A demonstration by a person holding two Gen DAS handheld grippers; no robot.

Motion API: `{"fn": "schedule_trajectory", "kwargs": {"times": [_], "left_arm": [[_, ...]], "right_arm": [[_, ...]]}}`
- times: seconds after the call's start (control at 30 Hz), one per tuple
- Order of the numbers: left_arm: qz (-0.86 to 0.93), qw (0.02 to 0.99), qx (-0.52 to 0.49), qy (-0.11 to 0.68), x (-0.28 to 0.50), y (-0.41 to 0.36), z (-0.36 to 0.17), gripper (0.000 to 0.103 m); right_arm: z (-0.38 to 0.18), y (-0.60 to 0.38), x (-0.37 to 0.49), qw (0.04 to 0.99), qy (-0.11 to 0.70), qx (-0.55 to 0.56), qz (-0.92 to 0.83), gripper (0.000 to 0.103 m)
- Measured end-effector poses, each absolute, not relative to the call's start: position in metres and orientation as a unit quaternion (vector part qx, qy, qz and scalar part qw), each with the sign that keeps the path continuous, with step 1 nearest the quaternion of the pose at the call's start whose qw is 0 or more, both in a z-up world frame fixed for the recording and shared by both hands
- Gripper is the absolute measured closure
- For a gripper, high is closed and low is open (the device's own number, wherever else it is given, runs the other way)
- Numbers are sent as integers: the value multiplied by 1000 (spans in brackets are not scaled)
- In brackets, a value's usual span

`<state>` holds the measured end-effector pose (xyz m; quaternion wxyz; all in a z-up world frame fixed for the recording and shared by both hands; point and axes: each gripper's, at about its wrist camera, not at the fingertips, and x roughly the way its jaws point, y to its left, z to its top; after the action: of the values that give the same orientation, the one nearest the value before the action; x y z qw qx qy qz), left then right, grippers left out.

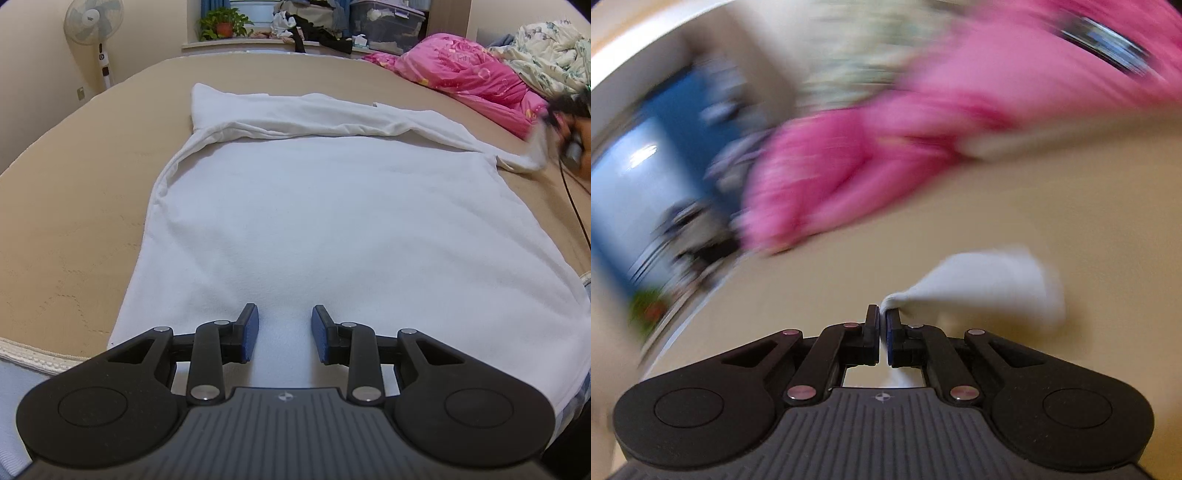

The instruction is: Fold small clothes

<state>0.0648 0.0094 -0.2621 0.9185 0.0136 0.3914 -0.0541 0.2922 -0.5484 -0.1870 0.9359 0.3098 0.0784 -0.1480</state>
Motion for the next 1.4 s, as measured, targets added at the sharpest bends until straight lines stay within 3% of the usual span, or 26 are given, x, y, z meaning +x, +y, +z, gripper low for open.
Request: {"fn": "schedule_trajectory", "kwargs": {"times": [0.17,0.33,0.43,0.57,0.7,0.73,0.8,0.9,1.13,1.23,1.4], "left_arm": [[-58,915,7,398,67,12,-260,68],[-66,909,-16,412,73,20,-257,66],[-70,905,-37,419,75,24,-253,65],[-54,904,-68,418,77,28,-243,64],[-43,921,-92,376,92,34,-215,66],[-43,924,-101,367,99,35,-207,68],[-48,929,-118,347,122,37,-192,85],[-60,935,-128,324,164,32,-175,90],[-40,929,-146,338,276,16,-191,89],[-23,916,-175,361,314,19,-210,84],[-11,899,-196,392,353,24,-235,73]], "right_arm": [[-140,-357,271,981,82,129,118,100],[-182,-237,260,918,276,107,265,98],[-188,-235,248,892,351,126,255,98],[-156,-277,216,902,366,119,193,98],[-130,-323,170,922,329,145,143,80],[-131,-333,160,925,317,156,138,79],[-139,-345,148,930,300,174,124,79],[-164,-345,151,928,310,180,103,79],[-207,-330,182,917,365,118,112,79],[-235,-325,197,888,435,105,106,78],[-239,-321,200,886,440,88,115,79]]}}
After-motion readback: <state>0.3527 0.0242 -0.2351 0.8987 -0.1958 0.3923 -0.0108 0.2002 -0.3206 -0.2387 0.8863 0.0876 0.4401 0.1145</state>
